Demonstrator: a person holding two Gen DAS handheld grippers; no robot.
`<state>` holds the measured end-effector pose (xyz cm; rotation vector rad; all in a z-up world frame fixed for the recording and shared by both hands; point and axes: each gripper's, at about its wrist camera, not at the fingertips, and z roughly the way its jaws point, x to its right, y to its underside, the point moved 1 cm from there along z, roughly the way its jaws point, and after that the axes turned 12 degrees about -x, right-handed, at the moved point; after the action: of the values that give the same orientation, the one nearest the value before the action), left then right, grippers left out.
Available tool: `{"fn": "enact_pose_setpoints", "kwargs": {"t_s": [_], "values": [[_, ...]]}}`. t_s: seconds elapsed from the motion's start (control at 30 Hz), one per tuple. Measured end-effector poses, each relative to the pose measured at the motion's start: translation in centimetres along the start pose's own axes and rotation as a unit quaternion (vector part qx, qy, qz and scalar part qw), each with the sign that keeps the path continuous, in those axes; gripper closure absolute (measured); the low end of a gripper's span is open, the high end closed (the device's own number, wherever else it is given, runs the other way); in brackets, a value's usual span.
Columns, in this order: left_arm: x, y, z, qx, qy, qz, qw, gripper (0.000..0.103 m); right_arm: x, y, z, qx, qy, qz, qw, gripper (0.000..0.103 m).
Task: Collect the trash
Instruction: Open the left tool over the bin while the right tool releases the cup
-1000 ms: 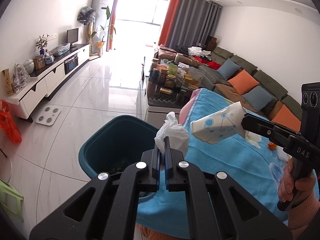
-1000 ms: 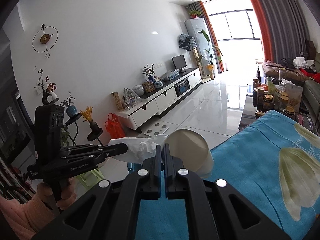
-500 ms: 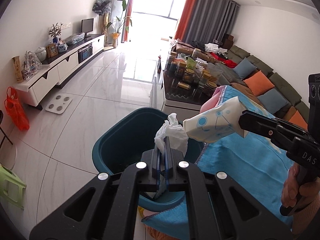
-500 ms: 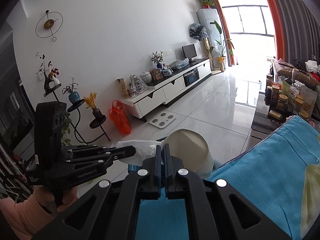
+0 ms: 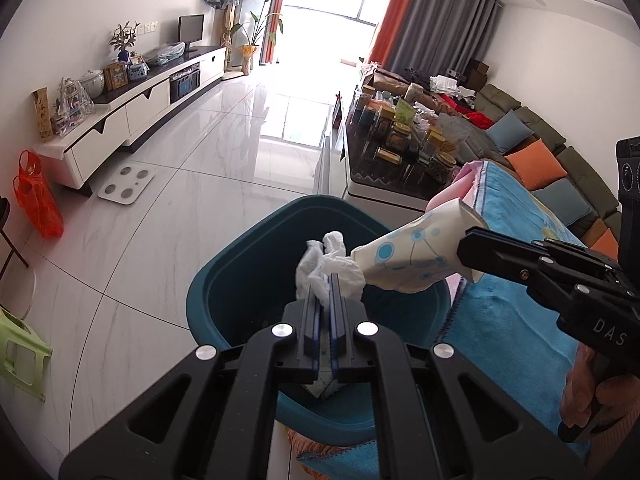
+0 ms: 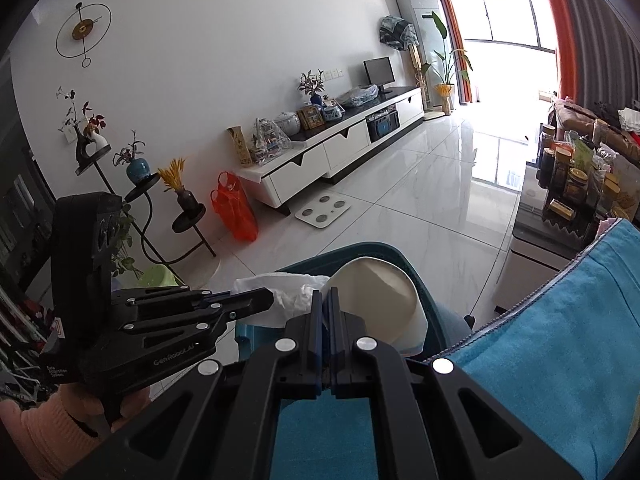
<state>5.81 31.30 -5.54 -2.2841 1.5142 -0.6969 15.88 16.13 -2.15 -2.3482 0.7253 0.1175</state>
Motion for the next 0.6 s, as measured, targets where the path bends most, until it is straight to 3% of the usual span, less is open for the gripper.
{"fn": "enact_pose_setpoints", "kwargs": {"t_s": [0.4,0.6], "values": [[-0.4,-0.5,3.2,-0.022,0.013,-0.02,0.9995,0.096,1.6,-0.7,2.5,-0.035,0.002,0.032,0.999,0.095],[-0.6,-0.6,4.2,-0.026,0.022,-0.027,0.999,0.071,1.9,-0.2,2.0,-0.032,-0.001,0.042,0.999,0.091]]}}
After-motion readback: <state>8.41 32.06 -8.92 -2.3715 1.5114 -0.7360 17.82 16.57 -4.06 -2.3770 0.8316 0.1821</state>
